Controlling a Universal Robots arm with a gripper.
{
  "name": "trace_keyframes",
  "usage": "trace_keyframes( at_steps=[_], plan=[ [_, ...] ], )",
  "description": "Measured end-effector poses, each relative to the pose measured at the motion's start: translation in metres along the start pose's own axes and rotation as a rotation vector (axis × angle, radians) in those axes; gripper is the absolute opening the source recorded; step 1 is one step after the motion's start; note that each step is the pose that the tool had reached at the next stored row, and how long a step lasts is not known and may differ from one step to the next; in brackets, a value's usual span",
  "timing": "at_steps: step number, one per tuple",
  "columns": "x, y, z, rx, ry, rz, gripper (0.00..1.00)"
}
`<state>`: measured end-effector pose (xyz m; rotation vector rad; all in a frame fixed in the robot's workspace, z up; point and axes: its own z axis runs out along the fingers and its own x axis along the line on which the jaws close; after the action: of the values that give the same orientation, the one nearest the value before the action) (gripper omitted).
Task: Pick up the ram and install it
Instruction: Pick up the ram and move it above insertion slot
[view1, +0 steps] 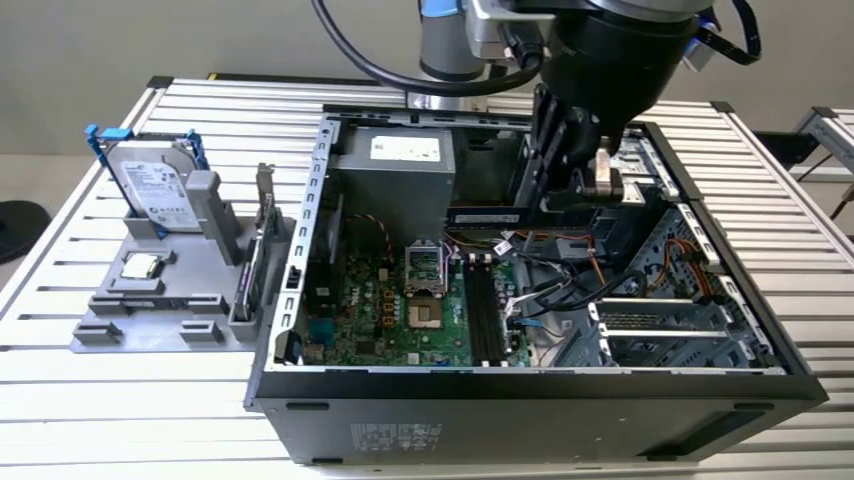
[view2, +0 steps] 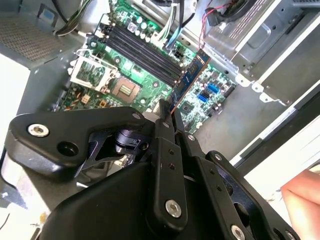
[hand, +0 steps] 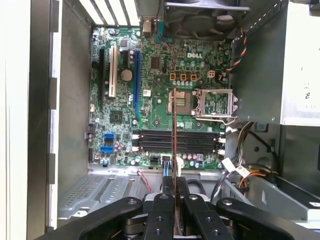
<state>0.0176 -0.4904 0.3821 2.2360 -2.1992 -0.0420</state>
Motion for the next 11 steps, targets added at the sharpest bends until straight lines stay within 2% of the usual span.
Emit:
trace_keyframes(
  at_steps=[11],
  plan=[
    [0.0002, -0.0151, -0.0003, 0.0000, 0.0000, 0.000, 0.00]
  ],
)
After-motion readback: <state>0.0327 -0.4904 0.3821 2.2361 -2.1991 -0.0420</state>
